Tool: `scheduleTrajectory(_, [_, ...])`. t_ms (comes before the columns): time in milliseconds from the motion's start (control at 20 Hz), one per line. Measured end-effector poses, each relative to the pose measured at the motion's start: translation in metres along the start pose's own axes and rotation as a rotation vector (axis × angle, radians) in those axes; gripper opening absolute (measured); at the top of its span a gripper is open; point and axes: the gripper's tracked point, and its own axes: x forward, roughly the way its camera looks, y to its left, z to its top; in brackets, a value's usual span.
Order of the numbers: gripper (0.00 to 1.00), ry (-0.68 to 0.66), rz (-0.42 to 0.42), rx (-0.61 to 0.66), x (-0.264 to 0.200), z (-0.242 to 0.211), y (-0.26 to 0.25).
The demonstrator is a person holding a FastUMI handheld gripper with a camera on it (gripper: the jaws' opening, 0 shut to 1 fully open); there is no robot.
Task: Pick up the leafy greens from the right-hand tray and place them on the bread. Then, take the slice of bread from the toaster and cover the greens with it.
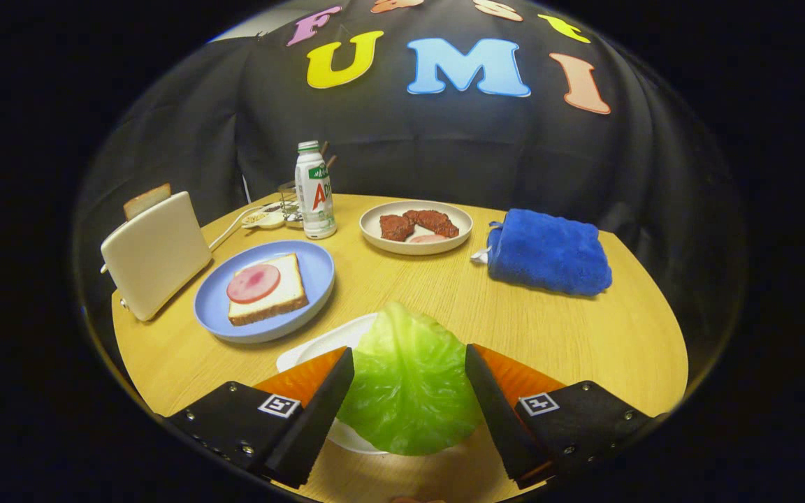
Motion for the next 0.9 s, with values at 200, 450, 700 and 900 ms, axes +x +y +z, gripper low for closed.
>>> scheduleTrajectory(200, [0.98,0.030,-0.010,-0.056,0.014,-0.007,0.005])
scheduleTrajectory(450, [0.87,0.031,0.040,0.009,0.019,-0.010,0.012])
scheduleTrajectory(700, [0.52,0.052,0.030,0.014,0.015,-0.012,0.016])
scheduleTrajectory(900, [0.52,0.050,0.046,0.015,0.015,-0.009,0.018])
